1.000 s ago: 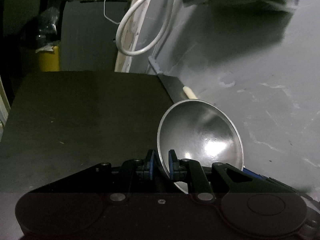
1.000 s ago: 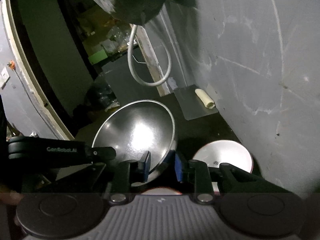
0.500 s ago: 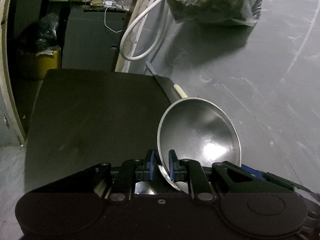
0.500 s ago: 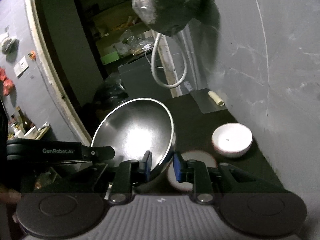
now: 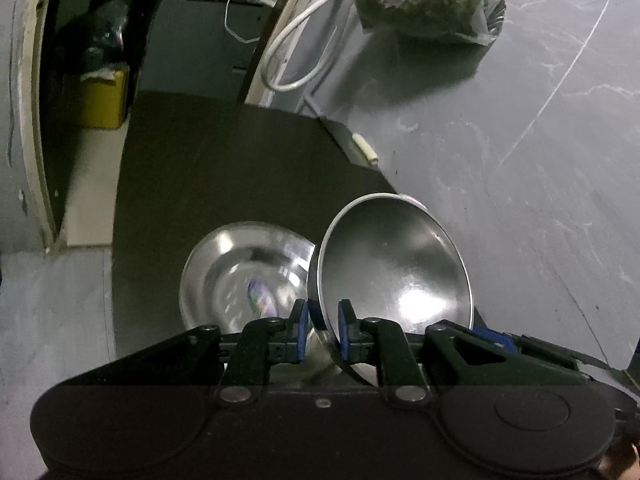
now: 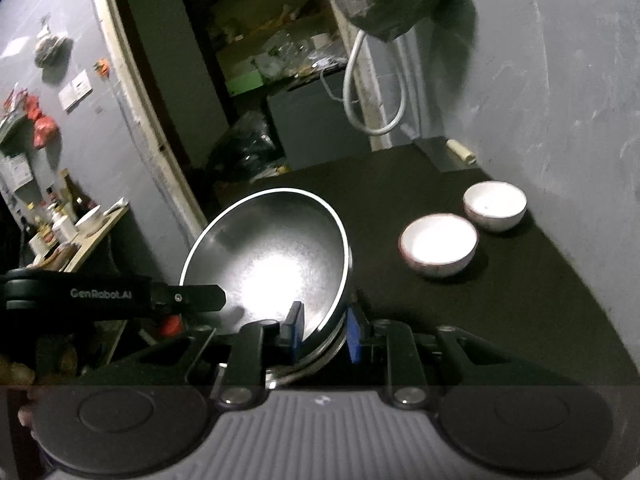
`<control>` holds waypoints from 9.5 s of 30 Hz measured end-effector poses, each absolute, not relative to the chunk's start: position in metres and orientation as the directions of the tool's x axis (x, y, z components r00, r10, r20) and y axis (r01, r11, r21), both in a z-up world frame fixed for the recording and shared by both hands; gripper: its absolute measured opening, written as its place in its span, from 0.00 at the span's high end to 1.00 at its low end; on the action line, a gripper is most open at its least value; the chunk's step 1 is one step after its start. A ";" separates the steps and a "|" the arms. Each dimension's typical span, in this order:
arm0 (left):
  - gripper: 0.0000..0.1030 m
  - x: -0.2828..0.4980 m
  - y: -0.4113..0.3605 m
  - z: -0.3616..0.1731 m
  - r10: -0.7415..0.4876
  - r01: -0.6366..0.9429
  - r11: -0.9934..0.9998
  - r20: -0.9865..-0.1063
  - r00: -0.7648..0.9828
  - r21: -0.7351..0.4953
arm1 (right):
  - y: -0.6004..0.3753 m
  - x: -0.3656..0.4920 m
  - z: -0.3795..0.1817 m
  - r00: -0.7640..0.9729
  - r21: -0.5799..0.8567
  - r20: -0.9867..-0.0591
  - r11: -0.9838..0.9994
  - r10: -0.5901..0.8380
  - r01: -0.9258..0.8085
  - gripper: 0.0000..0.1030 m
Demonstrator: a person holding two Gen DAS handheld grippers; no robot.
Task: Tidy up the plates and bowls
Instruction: 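Lower the steel bowl into the basin and open the left gripper, then move the left tool to the white bowl with red rim, then close the left gripper on the red rim of the white bowl, then lift the white bowl with the left gripper and carry it over the basin, then lower the white bowl into the steel bowl and open the left gripper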
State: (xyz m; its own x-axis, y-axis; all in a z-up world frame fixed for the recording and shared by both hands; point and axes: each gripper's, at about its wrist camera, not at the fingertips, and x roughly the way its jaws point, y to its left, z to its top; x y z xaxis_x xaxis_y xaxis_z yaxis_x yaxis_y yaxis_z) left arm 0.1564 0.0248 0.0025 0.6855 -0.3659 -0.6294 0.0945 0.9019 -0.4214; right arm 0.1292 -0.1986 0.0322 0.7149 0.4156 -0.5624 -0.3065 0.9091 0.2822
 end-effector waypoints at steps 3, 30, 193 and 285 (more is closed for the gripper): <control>0.84 0.140 0.032 -0.004 -0.374 0.093 0.898 -0.637 0.674 -0.429 | -0.193 0.117 0.030 0.693 0.278 -0.582 0.905 0.426 -0.323 0.76; 0.81 0.077 0.060 -0.052 -0.385 -0.033 0.879 -0.749 0.540 -0.475 | -0.164 0.095 -0.003 0.427 0.296 -0.767 0.855 0.479 -0.426 0.78; 0.89 0.195 -0.046 0.086 -0.292 0.111 0.927 -0.504 0.813 -0.358 | -0.227 0.159 0.084 0.751 0.271 -0.459 0.880 0.475 -0.391 0.78; 0.78 0.114 0.014 -0.029 -0.241 -0.136 0.926 -0.830 0.502 -0.352 | -0.125 0.125 0.004 0.224 0.269 -0.868 0.799 0.443 -0.537 0.78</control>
State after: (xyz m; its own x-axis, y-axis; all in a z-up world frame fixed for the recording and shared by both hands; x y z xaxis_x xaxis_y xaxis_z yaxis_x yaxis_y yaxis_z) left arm 0.1137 0.0144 -0.0295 0.5024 -0.2415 -0.8302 -0.1358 0.9262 -0.3516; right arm 0.1246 -0.1248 0.0035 0.2243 0.4427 -0.8682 -0.5374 0.7994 0.2688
